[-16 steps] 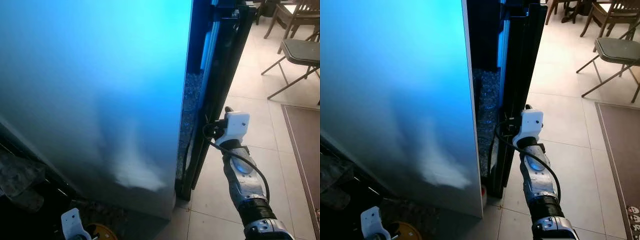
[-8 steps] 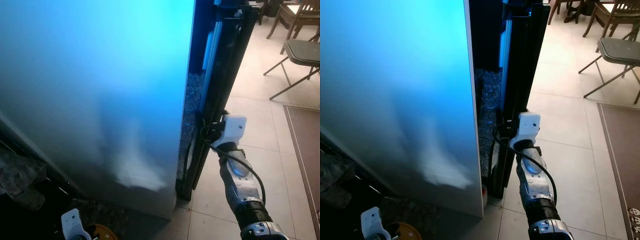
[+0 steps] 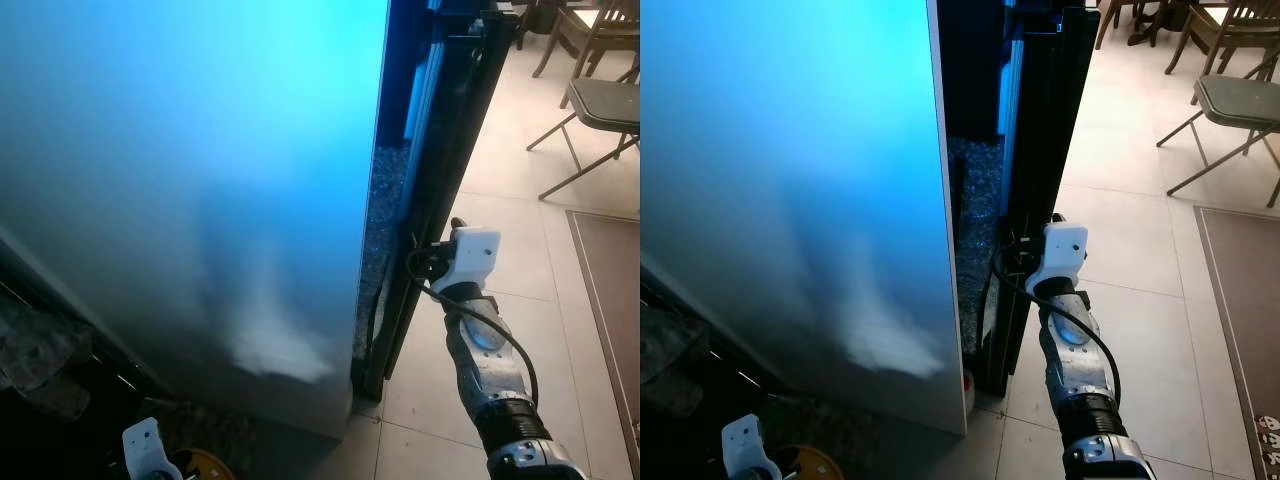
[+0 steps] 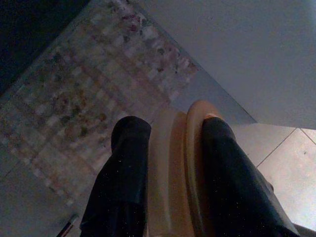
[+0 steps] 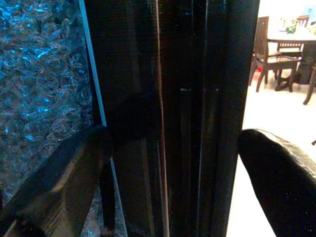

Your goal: Restocking fridge

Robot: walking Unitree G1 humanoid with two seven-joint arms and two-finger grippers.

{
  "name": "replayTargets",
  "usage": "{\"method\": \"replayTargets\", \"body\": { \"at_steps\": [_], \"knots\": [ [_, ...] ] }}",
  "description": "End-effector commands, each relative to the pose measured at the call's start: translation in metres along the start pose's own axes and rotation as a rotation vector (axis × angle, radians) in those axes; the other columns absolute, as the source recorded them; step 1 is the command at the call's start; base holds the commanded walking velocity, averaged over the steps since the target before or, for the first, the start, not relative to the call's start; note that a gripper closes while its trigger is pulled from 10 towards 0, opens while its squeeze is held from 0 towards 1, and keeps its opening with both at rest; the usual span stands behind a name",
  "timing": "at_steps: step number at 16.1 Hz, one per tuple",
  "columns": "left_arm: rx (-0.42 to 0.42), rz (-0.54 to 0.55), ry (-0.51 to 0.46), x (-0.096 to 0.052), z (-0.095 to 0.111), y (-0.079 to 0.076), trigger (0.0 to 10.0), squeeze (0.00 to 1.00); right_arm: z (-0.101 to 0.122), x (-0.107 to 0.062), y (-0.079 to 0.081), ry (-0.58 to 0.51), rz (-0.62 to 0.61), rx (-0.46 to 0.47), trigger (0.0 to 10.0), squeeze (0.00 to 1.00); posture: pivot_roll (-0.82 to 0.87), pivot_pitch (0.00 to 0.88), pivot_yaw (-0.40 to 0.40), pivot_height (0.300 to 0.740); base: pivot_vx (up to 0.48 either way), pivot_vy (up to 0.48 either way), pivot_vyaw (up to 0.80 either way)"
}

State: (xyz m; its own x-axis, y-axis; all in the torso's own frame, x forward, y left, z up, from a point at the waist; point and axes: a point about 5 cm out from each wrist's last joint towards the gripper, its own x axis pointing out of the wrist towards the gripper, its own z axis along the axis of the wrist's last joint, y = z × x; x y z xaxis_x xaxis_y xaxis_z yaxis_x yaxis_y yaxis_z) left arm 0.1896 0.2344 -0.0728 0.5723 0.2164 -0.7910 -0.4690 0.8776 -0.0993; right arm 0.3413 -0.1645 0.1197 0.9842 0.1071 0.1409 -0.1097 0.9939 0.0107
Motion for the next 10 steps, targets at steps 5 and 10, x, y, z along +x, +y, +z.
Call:
{"method": "replayTargets", "body": {
  "at_steps": [5,10],
  "knots": [
    [-0.004,0.016,0.027,-0.001,-0.008,0.006,10.0,0.0,0.006,0.003,-0.008,-0.025,-0.045,-0.014,10.0,0.0,-0.02,0.044,0.093,0.74,0.0,0.0,0.0],
    [-0.004,0.016,0.03,-0.002,-0.009,0.006,10.0,0.0,-0.003,-0.017,-0.043,-0.019,-0.266,-0.033,10.0,0.0,-0.01,0.048,0.09,0.74,0.0,0.0,0.0]
  ]
}}
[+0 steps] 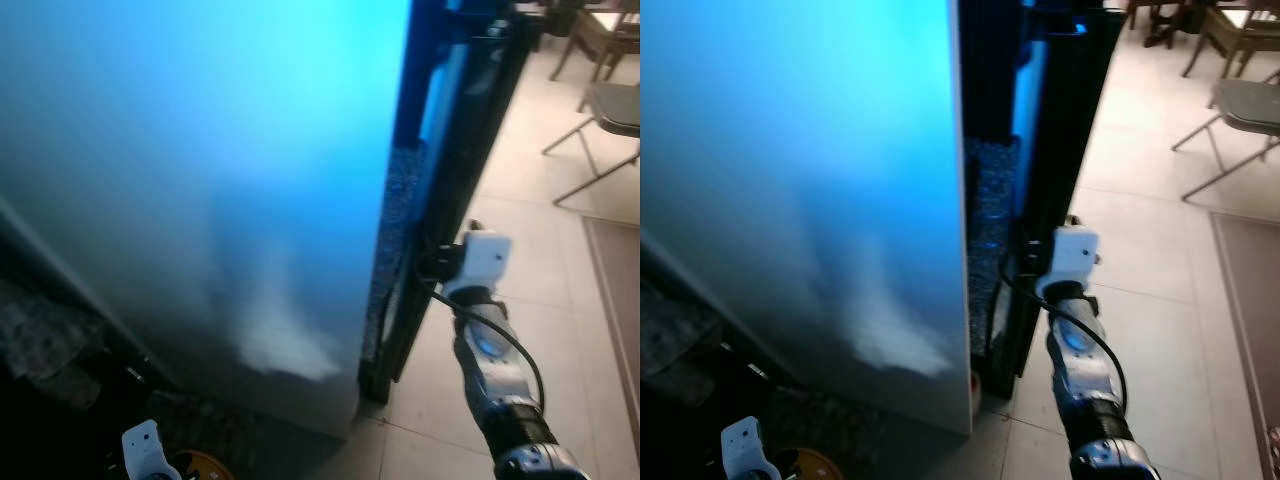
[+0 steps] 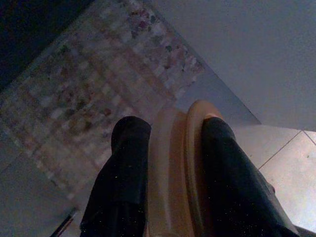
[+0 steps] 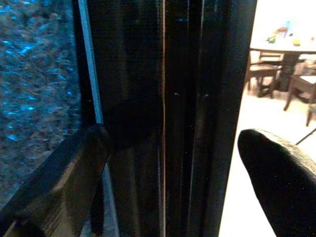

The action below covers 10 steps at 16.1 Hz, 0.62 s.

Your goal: Restocking fridge

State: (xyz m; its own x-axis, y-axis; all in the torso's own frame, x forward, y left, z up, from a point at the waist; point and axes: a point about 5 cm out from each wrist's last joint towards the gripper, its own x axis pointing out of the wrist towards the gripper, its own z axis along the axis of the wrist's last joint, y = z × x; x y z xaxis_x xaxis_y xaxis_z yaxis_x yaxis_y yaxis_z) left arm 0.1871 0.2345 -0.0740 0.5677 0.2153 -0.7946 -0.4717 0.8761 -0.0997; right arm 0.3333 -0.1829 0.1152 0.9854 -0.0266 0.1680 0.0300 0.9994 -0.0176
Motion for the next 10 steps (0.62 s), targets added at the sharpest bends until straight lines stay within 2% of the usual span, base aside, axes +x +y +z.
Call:
{"method": "replayTargets", "body": {
  "at_steps": [1,4,6,8,9,10],
  "knots": [
    [0.0,0.013,0.027,-0.001,-0.007,0.005,10.0,0.0,-0.005,-0.011,-0.04,0.023,-0.212,0.018,10.0,0.0,-0.02,0.049,0.092,0.74,0.0,0.0,0.0],
    [0.005,0.011,0.03,-0.001,-0.008,0.005,10.0,0.0,-0.011,-0.021,-0.053,0.041,-0.264,-0.009,10.0,0.0,-0.02,0.047,0.092,0.74,0.0,0.0,0.0],
    [0.006,0.009,0.029,-0.001,-0.008,0.004,10.0,0.0,-0.022,-0.033,-0.069,0.089,-0.327,-0.024,10.0,0.0,-0.02,0.044,0.09,0.74,0.0,0.0,0.0],
    [0.01,0.009,0.03,-0.001,-0.008,0.004,10.0,0.0,-0.044,-0.048,-0.085,0.211,-0.408,-0.073,10.0,0.0,-0.03,0.043,0.091,0.74,0.0,0.0,0.0],
    [0.008,0.007,0.031,-0.001,-0.008,0.004,10.0,0.0,-0.063,-0.062,-0.098,0.333,-0.472,-0.061,10.0,0.0,-0.02,0.039,0.088,0.74,0.0,0.0,0.0],
    [0.006,0.006,0.031,-0.001,-0.009,0.003,10.0,0.0,-0.071,-0.07,-0.103,0.378,-0.497,-0.034,10.0,0.0,-0.02,0.037,0.086,0.74,0.0,0.0,0.0]
  ]
}}
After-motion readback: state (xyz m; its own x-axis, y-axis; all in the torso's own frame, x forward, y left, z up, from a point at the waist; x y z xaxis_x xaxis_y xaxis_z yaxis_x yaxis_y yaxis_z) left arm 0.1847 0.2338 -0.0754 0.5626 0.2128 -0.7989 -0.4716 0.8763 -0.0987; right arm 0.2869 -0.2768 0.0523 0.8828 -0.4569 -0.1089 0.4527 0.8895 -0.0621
